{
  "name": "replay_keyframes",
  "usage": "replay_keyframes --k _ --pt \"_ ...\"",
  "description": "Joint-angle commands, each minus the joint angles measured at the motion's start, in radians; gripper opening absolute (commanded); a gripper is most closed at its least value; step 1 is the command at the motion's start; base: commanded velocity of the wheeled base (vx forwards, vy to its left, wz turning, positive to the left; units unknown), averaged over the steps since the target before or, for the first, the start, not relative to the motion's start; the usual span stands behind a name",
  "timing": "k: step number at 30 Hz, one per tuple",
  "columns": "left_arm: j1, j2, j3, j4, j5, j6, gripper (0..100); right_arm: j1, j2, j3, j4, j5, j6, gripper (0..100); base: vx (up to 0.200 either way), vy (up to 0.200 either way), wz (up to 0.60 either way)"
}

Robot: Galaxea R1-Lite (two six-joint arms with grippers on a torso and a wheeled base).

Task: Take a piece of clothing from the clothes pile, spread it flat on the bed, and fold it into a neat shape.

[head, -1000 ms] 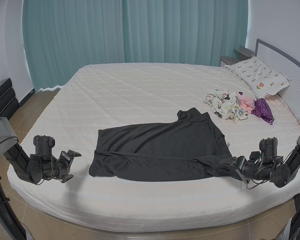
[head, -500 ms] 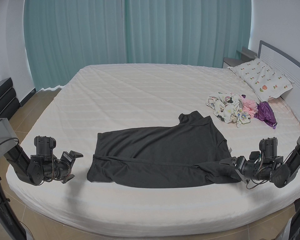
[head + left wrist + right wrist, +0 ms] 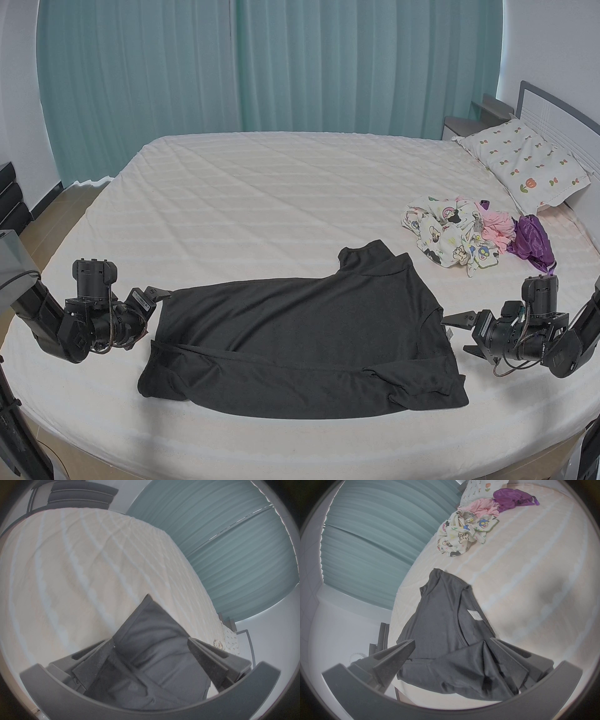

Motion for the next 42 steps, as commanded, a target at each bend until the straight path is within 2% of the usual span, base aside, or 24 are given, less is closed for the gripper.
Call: replay_keyframes --k 1,5,13,17,19,24,25,26,28,31,42 --pt "0.002 -0.021 -0.014 0.006 0.002 0.030 100 0.001 0.000 0.019 -0.022 0.001 0.000 100 0.000 0.000 0.00" --pt "0.005 -0.047 -0.001 0.053 0.003 0.146 100 0.001 0.000 0.023 -0.033 0.001 -0.001 100 0.000 0.000 0.00" --pt "0.007 -0.038 0.000 0.171 -0.011 0.238 100 0.001 0.011 0.025 -0.033 0.001 -0.003 100 0.000 0.000 0.00" --pt "0.030 -0.011 0.003 0.174 -0.038 0.339 100 0.001 0.014 0.025 -0.032 0.003 -0.003 100 0.000 0.000 0.00" --pt "0.048 0.002 0.012 0.173 -0.081 0.392 100 0.002 0.016 0.025 -0.032 0.003 -0.003 100 0.000 0.000 0.00" --pt "0.123 0.006 0.026 0.171 -0.253 0.522 100 0.002 0.025 0.025 -0.032 0.003 -0.004 100 0.000 0.000 0.00" --pt "0.140 0.009 0.028 0.170 -0.278 0.560 100 0.002 0.028 0.025 -0.032 0.003 -0.004 100 0.000 0.000 0.00" --pt "0.140 0.009 0.028 0.170 -0.278 0.560 100 0.002 0.028 0.025 -0.032 0.003 -0.004 100 0.000 0.000 0.00" --pt "0.184 0.028 0.028 0.173 -0.365 0.665 100 0.005 0.031 0.025 -0.032 0.003 -0.004 100 0.000 0.000 0.00" --pt "0.203 0.055 0.022 0.173 -0.390 0.732 100 0.007 0.034 0.025 -0.032 0.001 -0.004 100 0.000 0.000 0.00" --pt "0.195 0.060 0.029 0.167 -0.454 0.744 100 0.007 0.043 0.025 -0.033 0.001 -0.004 100 0.000 0.000 0.00"
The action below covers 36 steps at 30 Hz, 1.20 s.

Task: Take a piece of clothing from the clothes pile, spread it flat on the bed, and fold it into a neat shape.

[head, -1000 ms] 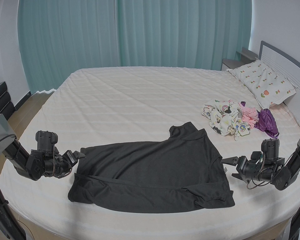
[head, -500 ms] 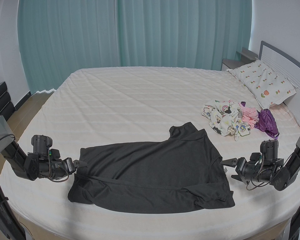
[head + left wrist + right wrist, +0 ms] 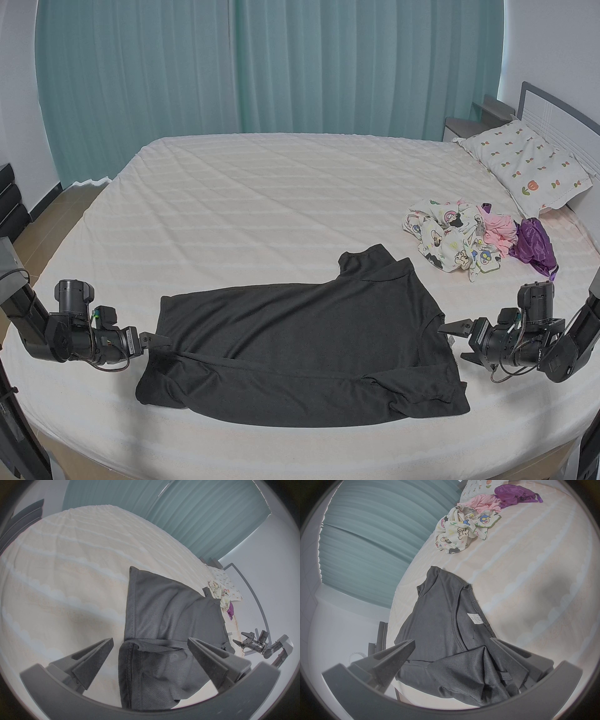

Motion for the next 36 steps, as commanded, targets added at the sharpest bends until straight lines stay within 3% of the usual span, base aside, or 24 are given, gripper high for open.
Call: replay_keyframes --k 1,8,9,25,30,36 --pt "-0.001 0.009 0.002 -0.001 -0.002 0.000 100 0.000 0.012 -0.002 -0.002 -0.001 -0.001 100 0.000 0.000 0.00" --pt "-0.016 0.018 0.011 -0.001 -0.004 0.001 100 0.000 0.016 -0.002 -0.002 -0.001 -0.001 100 0.000 0.000 0.00" --pt "-0.016 0.018 0.011 -0.001 -0.004 0.001 0 0.000 0.016 -0.002 -0.002 -0.001 -0.001 100 0.000 0.000 0.00" --pt "-0.013 -0.028 0.051 -0.006 0.048 -0.043 0 -0.004 0.013 -0.032 -0.022 -0.001 -0.019 100 0.000 0.000 0.00" --pt "-0.015 -0.078 0.048 -0.006 0.050 -0.138 0 -0.003 0.044 -0.077 -0.028 0.001 -0.113 100 0.000 0.000 0.00" --pt "-0.013 -0.107 0.048 -0.006 0.051 -0.158 0 0.034 0.056 -0.092 -0.025 0.007 -0.194 100 0.000 0.000 0.00"
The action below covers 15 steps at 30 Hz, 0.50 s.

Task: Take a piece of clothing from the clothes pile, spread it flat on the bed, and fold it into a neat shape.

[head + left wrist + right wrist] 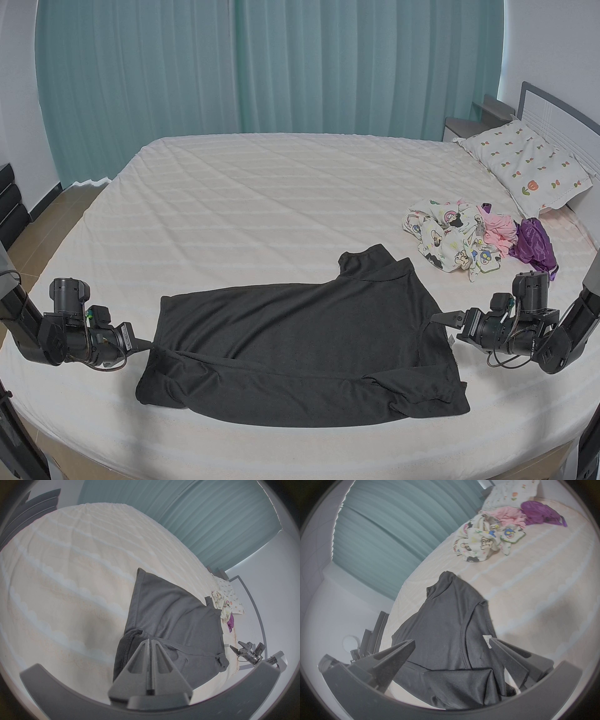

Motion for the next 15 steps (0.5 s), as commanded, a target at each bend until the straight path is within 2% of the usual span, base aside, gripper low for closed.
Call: replay_keyframes --k 1,6,15 --pt "0.001 -0.044 0.001 0.000 0.002 -0.007 0 0.027 0.026 -0.012 0.003 0.006 -0.032 100 0.000 0.000 0.00" --pt "0.002 -0.072 -0.010 0.002 0.006 -0.083 0 0.043 0.059 0.001 0.033 0.022 -0.055 100 0.000 0.000 0.00" --pt "0.004 -0.055 -0.014 -0.001 0.013 -0.084 0 0.039 0.056 0.047 0.026 0.023 -0.070 100 0.000 0.000 0.00"
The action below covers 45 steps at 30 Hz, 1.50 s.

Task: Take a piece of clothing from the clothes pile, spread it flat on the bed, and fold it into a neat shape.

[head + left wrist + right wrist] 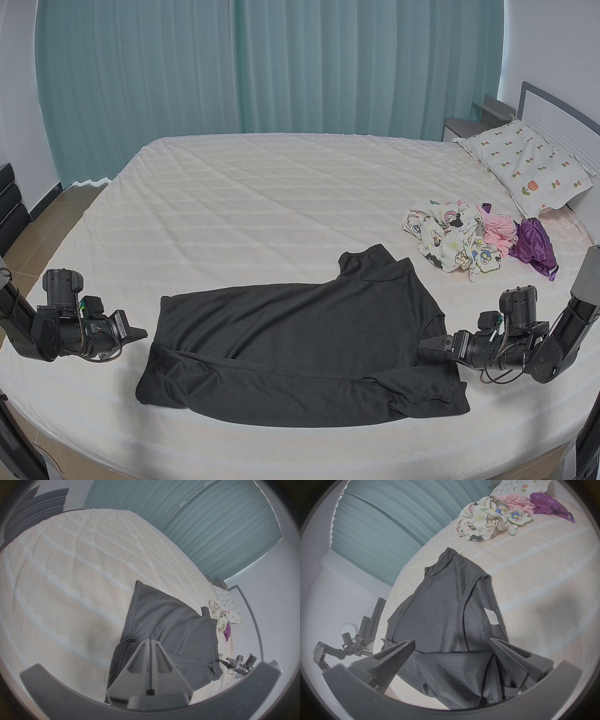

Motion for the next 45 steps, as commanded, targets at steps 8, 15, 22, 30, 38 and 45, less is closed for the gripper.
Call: replay_keyframes --k 8,15,22,30,38,45 --pt "0.000 0.088 -0.004 -0.027 -0.019 0.073 100 0.001 -0.053 0.068 -0.008 -0.001 -0.004 100 0.000 0.000 0.00" --pt "-0.020 0.152 -0.012 -0.085 -0.020 0.070 100 0.008 -0.093 0.140 -0.014 -0.007 -0.051 100 0.000 0.000 0.00" --pt "-0.061 0.174 -0.015 -0.089 0.012 0.079 100 0.007 -0.096 0.194 -0.084 0.000 -0.056 100 0.000 0.000 0.00" --pt "-0.072 0.171 -0.009 -0.089 0.098 0.079 0 0.007 -0.092 0.194 -0.107 0.002 -0.050 100 0.000 0.000 0.00" --pt "-0.074 0.162 -0.010 -0.088 0.142 0.072 0 0.008 -0.092 0.180 -0.109 0.004 -0.057 100 0.000 0.000 0.00" --pt "-0.051 0.089 -0.007 -0.077 0.144 0.055 0 0.008 -0.058 0.140 -0.107 0.011 -0.057 100 0.000 0.000 0.00"
